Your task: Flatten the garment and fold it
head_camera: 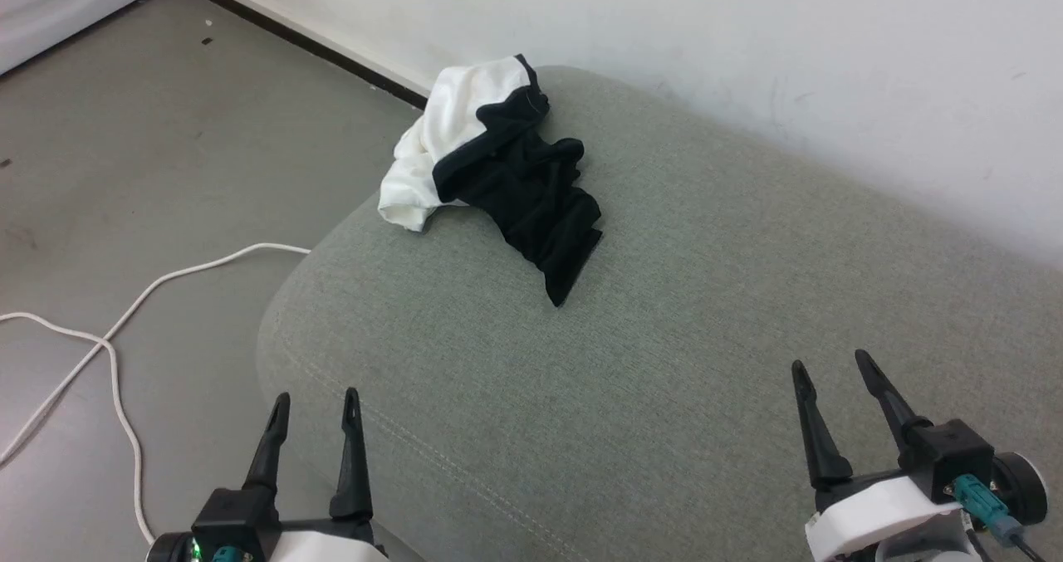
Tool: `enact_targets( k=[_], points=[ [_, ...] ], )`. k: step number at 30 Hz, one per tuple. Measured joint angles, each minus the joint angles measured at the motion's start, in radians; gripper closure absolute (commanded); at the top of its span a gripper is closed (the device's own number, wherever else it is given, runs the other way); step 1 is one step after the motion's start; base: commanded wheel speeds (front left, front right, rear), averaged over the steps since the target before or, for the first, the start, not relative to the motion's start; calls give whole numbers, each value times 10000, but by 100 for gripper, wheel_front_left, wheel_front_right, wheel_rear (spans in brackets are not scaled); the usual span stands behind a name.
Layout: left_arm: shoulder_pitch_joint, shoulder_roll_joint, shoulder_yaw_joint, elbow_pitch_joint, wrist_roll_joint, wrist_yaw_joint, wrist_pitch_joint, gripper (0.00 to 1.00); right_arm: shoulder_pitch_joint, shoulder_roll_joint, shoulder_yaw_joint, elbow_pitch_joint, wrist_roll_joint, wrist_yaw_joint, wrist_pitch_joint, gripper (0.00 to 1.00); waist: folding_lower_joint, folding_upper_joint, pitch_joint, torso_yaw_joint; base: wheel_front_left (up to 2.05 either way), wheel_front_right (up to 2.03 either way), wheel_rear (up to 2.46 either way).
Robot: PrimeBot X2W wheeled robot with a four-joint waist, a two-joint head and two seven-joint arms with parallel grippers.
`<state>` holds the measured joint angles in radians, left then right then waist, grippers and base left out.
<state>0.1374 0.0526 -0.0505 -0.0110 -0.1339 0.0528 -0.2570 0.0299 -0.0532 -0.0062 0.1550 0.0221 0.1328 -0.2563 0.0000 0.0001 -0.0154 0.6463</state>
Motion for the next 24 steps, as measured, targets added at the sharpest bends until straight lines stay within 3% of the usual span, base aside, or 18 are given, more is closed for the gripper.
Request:
enact_targets(
  k=[9,12,18,24],
  points=[
    [-7,0,-50,-75,-107,6,0,0,0,0,-4,-8,-42,0,0,0,0,0,57,-90,0,0,0],
    [-246,0,-123,-351,-426,-226,0,0,0,2,-71,-63,-69,0,-2,0,0,0,135,-88,0,0,0],
    [-1714,27,-98,-846,-518,-625,0,0,-36,-27,-198,-441,-337,0,27,0,0,0,473,-150,0,0,0],
    [-3963,174,63,-1185,-437,-430,1099,0,-144,-474,-150,-1505,-376,0,593,0,1,0,1058,-285,0,0,0]
  ],
)
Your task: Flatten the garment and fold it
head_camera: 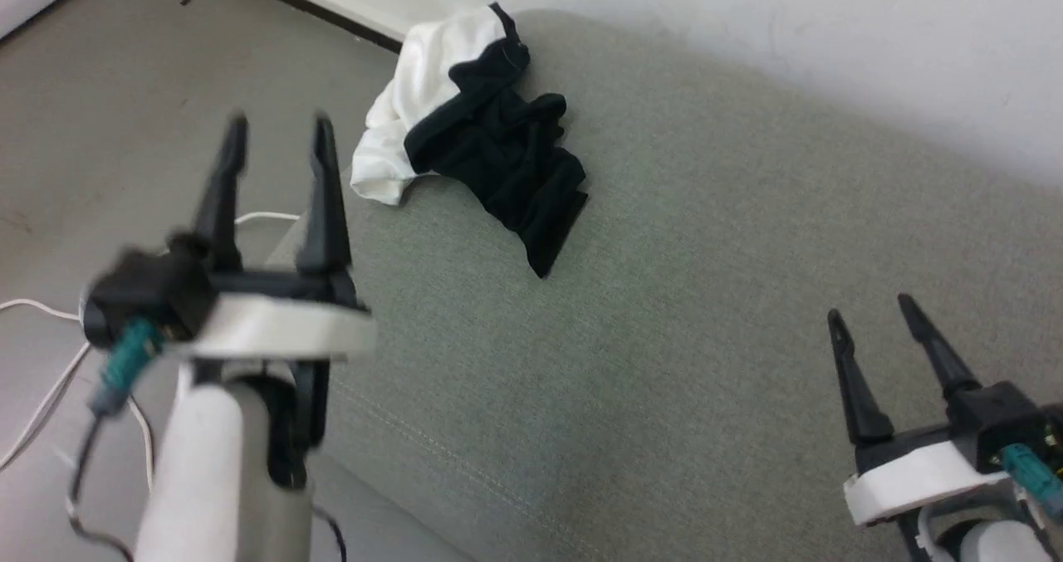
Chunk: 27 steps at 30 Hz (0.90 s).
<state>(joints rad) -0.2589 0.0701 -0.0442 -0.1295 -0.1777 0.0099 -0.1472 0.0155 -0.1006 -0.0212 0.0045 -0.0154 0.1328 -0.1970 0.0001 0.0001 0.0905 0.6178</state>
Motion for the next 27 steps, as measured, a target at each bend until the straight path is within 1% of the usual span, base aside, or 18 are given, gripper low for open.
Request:
enact_targets(
  k=[3,5,7,9,12,15,16,18,19,22,27],
  points=[
    [-1383,13,219,121,-278,125,694,0,-80,-337,29,-738,4,0,407,0,0,0,389,-91,0,0,0],
    [-2295,73,504,516,-497,270,1139,0,-125,-631,69,-1277,75,0,717,0,1,0,680,-162,0,0,0],
    [-3130,472,702,1053,-491,347,1624,0,-174,-972,174,-1783,146,0,1026,0,2,0,985,-250,0,0,0],
    [-3911,750,951,1494,-554,439,2017,0,-283,-1254,221,-2257,253,0,1289,0,2,0,1290,-365,0,0,0],
    [-4955,1375,1051,2104,-466,424,2700,0,-451,-1647,232,-3039,401,0,1657,0,1,0,1761,-572,0,0,0],
    [-5660,1933,1043,2644,-414,201,3417,0,-570,-1983,201,-3661,552,-2,1985,0,2,0,2243,-808,0,0,0],
    [-5800,2104,1009,2807,-408,67,3661,0,-573,-2082,171,-3858,602,0,2075,0,2,0,2409,-890,0,0,0],
    [-5990,2330,1005,3074,-431,-50,4102,0,-594,-2261,127,-4243,667,0,2251,0,3,0,2736,-1056,0,0,0],
    [-6060,2477,989,3231,-451,-217,4326,0,-623,-2337,107,-4420,713,0,2341,0,2,0,2896,-1140,0,0,0],
    [-6242,2742,1011,3733,-719,-548,4865,0,-776,-2535,-40,-4934,840,0,2527,0,2,0,3367,-1396,0,0,0],
    [-6263,2871,851,4366,-1047,-805,5670,0,-844,-2886,-259,-5645,1028,0,2859,0,2,0,4104,-1786,0,0,0]
  ],
)
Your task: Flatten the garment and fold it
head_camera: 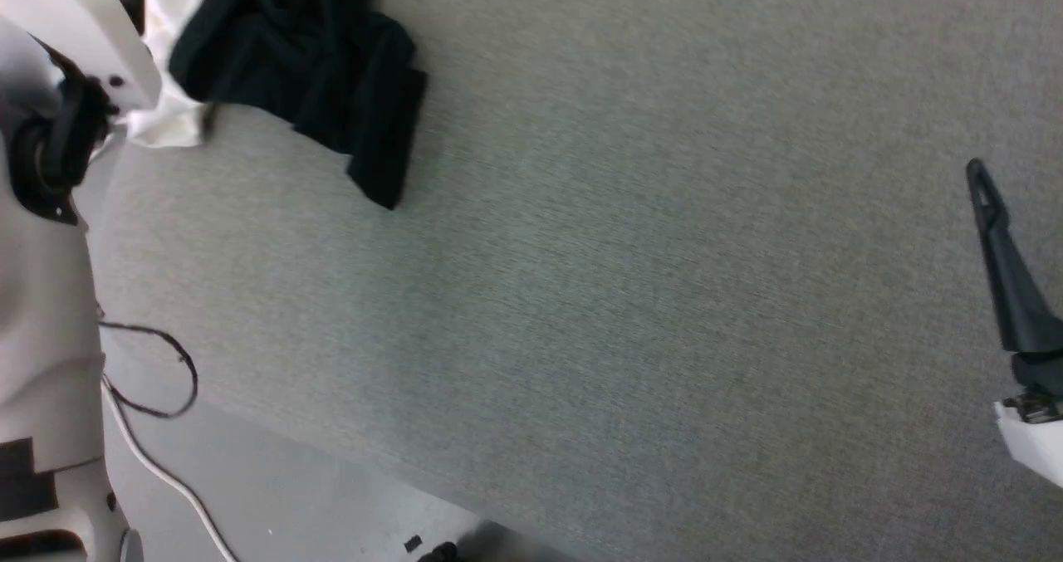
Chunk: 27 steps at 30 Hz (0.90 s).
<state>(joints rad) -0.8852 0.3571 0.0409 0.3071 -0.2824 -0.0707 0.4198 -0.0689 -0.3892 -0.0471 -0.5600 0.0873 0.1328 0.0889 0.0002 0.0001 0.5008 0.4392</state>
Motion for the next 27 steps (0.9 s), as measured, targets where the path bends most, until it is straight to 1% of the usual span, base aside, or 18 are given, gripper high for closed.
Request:
enact_targets(
  k=[2,6,12,16,19,25,26,27],
  points=[
    [121,15,-82,190,-56,-71,245,0,-36,-132,-107,-203,54,0,121,0,0,0,271,-139,0,0,0],
    [609,157,-240,552,-29,-75,570,0,-72,-357,-228,-489,199,0,332,0,0,0,741,-397,0,0,0],
    [864,449,-443,1143,224,-67,744,0,-57,-669,-539,-995,324,0,660,0,-1,0,1221,-747,0,0,0],
    [897,474,-474,1465,194,-73,721,0,-50,-817,-715,-1195,443,0,794,0,-3,0,1327,-1008,0,0,0],
    [905,378,-541,1672,128,-77,568,0,27,-884,-876,-1302,464,0,922,0,-3,0,1436,-1095,0,0,0],
    [891,199,-447,1998,-150,-65,-23,0,126,-1024,-1024,-1475,573,0,988,0,-3,0,1712,-1150,0,0,0],
    [886,163,-378,2057,-232,-61,-171,3,126,-1045,-1047,-1488,587,0,1016,0,-3,0,1746,-1159,0,0,0],
    [873,117,-309,2127,-328,-59,-322,31,126,-1066,-1066,-1496,604,0,1018,0,-3,0,1777,-1168,0,0,0]
  ],
)
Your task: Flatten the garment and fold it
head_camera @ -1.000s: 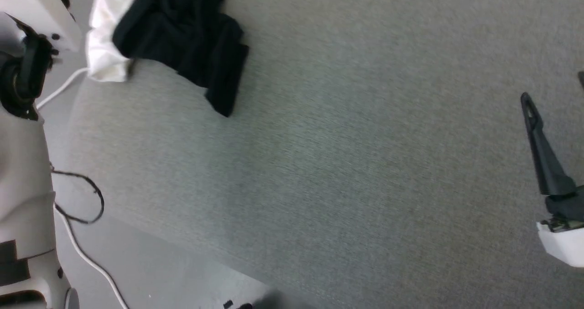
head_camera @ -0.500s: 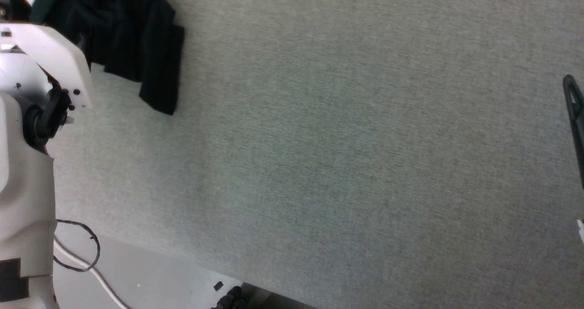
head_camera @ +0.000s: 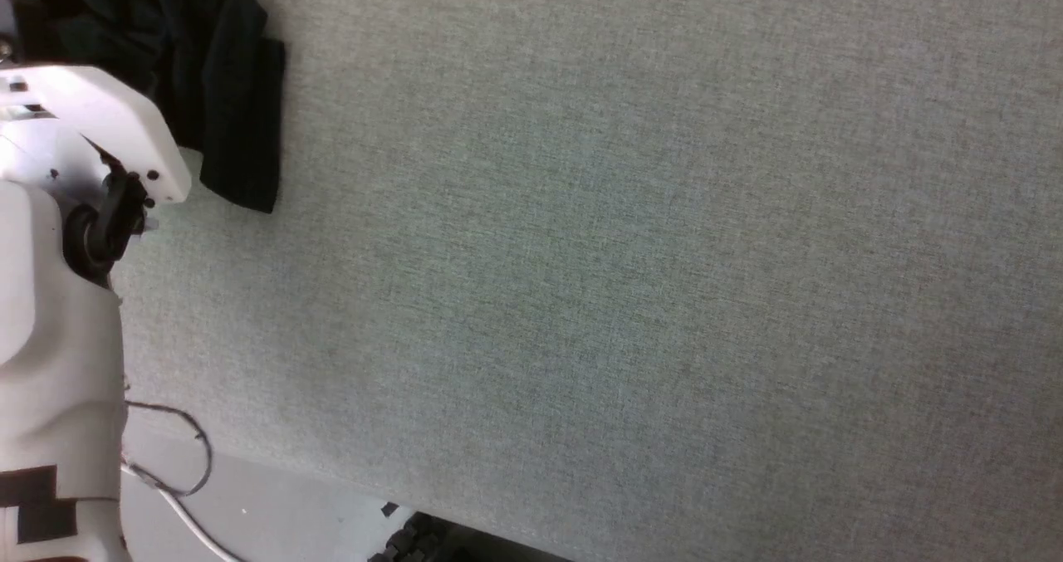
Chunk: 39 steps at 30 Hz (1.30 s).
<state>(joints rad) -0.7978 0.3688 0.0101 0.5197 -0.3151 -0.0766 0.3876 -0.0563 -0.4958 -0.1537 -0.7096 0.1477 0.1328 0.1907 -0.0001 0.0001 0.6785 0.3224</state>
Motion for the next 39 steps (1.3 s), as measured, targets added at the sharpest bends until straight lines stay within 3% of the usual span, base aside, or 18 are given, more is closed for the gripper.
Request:
enact_targets(
  k=[1,2,10,17,27,35,39],
  points=[
    [-16,-52,42,52,-63,17,-180,73,0,-17,-15,-2,6,0,0,0,0,0,25,-9,0,0,0],
    [-33,-115,69,102,-113,19,-359,100,1,-33,-23,-4,8,0,13,0,0,0,43,-19,0,0,0],
    [-217,-240,230,782,-328,-4,-1427,100,-8,-33,4,77,21,0,-73,0,1,0,-118,-85,0,0,0],
    [-685,176,522,675,-462,71,-1760,100,-70,345,286,493,19,0,-466,0,2,0,-598,-139,0,0,0],
    [-1582,1116,303,-953,-35,71,-1843,100,-280,1356,980,1511,-82,0,-1252,0,1,0,-1763,-226,0,0,0],
    [-2971,1114,-443,-2282,282,-19,-1505,100,-270,2418,1281,2447,-282,0,-1962,0,0,0,-2946,-352,0,0,0],
    [-3875,846,-955,-2537,351,-104,-1348,100,-194,2876,1235,2882,-430,0,-2297,0,-1,0,-3579,-467,0,0,0]
  ],
)
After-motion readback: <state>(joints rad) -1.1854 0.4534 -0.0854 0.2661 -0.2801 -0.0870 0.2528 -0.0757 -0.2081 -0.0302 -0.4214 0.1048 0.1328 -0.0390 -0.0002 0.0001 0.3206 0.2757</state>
